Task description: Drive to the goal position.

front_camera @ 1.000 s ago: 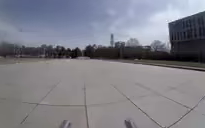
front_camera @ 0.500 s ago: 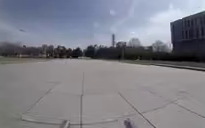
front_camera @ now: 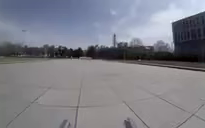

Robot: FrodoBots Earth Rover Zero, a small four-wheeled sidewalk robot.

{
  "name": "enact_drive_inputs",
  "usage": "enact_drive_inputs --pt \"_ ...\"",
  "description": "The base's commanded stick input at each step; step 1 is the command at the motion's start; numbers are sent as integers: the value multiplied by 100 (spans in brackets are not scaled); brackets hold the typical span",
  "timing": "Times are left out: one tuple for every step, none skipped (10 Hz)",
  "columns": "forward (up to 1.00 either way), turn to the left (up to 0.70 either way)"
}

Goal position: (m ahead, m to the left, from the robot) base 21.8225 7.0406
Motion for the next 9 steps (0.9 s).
enact_drive_inputs --pt "85 0" --pt "85 0" --pt "85 0" --pt "85 0" --pt "85 0" --pt "85 0" --pt "85 0" --pt "85 0" --pt "85 0"
